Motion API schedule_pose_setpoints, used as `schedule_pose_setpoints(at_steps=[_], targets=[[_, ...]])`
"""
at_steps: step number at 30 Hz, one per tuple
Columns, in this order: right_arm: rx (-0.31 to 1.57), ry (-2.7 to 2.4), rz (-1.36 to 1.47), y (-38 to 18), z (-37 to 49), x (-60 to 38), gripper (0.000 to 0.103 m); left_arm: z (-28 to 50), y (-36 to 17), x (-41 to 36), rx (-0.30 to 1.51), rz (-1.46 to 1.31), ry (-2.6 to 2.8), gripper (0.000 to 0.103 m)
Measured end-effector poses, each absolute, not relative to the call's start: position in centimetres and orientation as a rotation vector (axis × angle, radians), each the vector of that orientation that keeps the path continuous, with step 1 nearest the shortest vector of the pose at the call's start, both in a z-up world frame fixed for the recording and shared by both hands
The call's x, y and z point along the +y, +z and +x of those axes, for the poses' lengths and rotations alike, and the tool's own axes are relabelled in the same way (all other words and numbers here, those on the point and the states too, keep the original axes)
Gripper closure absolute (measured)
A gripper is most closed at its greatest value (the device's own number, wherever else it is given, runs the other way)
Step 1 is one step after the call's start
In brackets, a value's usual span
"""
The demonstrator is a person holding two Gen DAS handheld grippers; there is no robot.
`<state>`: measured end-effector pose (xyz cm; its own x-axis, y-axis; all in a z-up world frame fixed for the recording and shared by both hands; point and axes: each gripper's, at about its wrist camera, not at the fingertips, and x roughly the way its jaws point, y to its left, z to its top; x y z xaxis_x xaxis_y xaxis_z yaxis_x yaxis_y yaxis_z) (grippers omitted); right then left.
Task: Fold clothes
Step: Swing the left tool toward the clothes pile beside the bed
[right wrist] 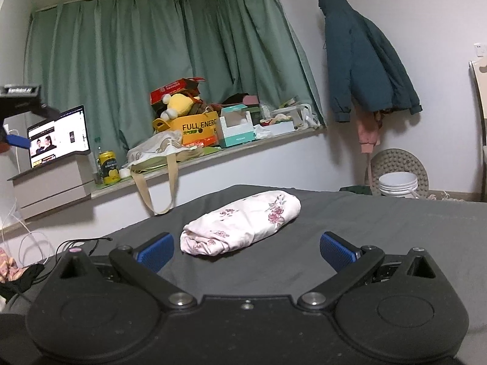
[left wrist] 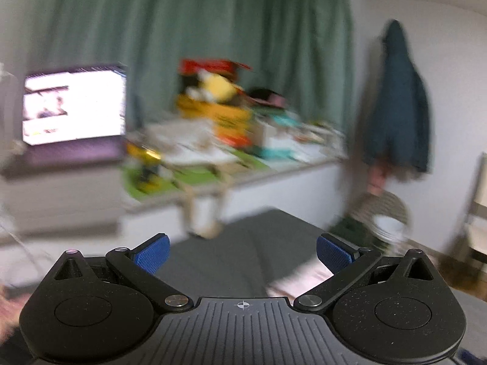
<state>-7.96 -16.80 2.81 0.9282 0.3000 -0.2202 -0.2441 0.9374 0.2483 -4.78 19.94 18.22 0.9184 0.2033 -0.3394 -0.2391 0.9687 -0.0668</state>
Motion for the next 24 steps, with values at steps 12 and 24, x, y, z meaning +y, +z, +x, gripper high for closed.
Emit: schedule_pose_setpoints(at_steps=[12,24], targets=[[0.295,0.297,0.227,2.0,-7.9,-16.4,0.0,-5.4,18.0,39.0,0.481,-0.216,0.6,0.0],[0.349,0.304,0.231,1.2,-7.3,-16.0,0.0,-11.3,4.7,50.0,0.955,-0.079,0.741,0.001]])
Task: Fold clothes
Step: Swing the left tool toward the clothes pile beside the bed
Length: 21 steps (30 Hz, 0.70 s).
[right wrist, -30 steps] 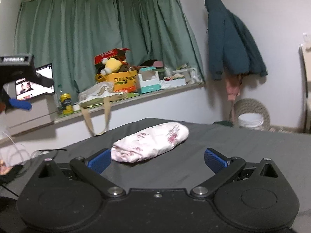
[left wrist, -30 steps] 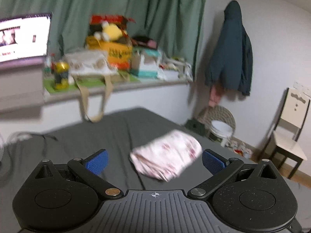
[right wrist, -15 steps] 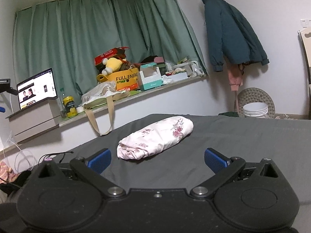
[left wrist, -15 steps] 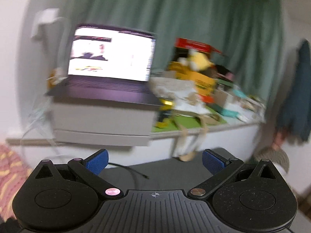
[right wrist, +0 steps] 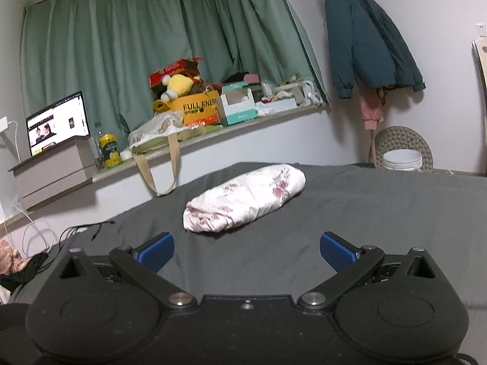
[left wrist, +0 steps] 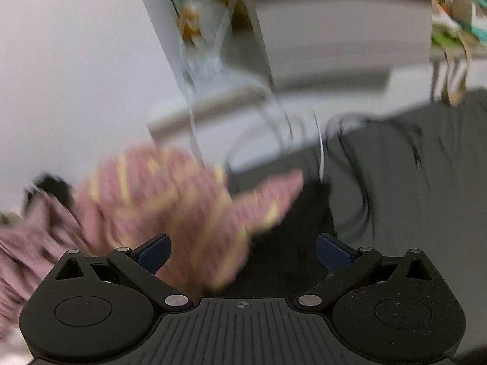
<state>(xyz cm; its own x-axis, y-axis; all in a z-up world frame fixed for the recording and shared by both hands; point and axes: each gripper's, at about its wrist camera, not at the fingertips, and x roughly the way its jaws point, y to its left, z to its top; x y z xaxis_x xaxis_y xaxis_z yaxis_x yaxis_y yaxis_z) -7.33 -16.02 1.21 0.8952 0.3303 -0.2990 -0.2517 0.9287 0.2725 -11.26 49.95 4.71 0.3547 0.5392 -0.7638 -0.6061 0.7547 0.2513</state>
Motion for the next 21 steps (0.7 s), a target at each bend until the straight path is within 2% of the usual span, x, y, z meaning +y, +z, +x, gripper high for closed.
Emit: schedule_pose_setpoints(at_steps=[4,8,9,10,11,13,14,16,18,21], targets=[[0.366,0.305,0.214,0.9,-7.3,-15.7,0.0,-10.5,0.8,50.8,1.053,-0.091,0.75,0.017],[0.376,0.305,0.193,0.7,-7.3,-15.5,0.0,-9.7,-1.9,50.9,1.141,-0.064,0.759,0.022],[0.38,0.307,0.19,0.6,-7.2,-15.5,0.0,-9.5,-2.5,50.9,1.16,-0.054,0.758,0.027],[0.383,0.307,0.188,0.5,-7.2,-15.5,0.0,-9.2,-3.1,51.0,1.178,-0.048,0.756,0.036],[0.39,0.306,0.186,0.4,-7.1,-15.6,0.0,-9.0,-3.4,51.0,1.184,-0.059,0.755,0.041],[0.404,0.305,0.184,0.1,-7.1,-15.6,0.0,-8.8,-4.2,51.3,1.177,-0.098,0.765,0.062],[0.41,0.304,0.185,0.1,-7.0,-15.6,0.0,-8.6,-4.6,51.4,1.172,-0.116,0.77,0.067],[0.42,0.304,0.189,-0.1,-7.0,-15.6,0.0,-8.4,-4.9,51.4,1.148,-0.145,0.777,0.085],[0.425,0.303,0.189,-0.2,-6.9,-15.7,0.0,-8.3,-4.5,51.4,1.094,-0.168,0.817,0.097],[0.43,0.293,0.194,-0.3,-6.8,-15.8,0.0,-8.7,-2.6,51.5,0.953,-0.251,0.836,0.098]])
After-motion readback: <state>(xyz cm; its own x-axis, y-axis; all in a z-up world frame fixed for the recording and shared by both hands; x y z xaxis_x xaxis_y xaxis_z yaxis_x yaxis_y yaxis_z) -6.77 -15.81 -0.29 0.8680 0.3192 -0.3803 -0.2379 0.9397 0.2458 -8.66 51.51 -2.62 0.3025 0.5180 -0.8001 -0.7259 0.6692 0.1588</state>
